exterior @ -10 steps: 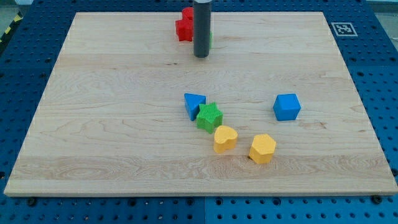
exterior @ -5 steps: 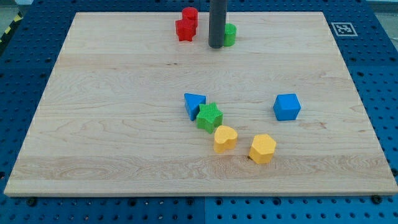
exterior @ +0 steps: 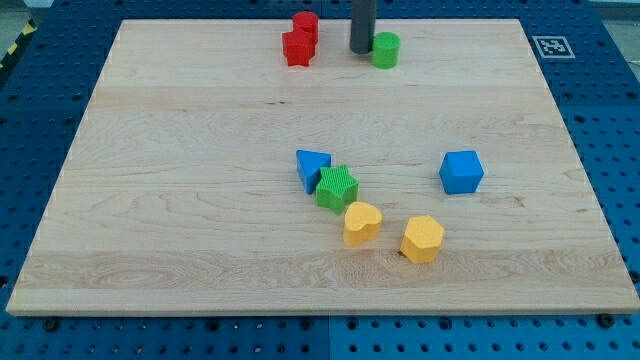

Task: Slide the green circle to the right center

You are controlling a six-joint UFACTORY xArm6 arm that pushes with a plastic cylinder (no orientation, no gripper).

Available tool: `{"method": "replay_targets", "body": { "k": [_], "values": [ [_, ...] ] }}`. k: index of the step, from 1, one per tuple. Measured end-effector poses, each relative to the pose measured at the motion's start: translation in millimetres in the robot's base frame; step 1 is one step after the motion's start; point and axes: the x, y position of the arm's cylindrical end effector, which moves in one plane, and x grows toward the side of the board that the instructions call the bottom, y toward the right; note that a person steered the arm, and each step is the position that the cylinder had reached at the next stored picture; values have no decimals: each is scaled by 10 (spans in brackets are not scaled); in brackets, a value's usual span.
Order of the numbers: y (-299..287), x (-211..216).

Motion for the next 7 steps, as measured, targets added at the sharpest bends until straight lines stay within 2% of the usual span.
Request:
{"method": "replay_targets", "body": {
  "k": [2, 3, 7],
  "values": [
    [853, 101],
    [1047, 265],
    [1106, 989]
  ]
}}
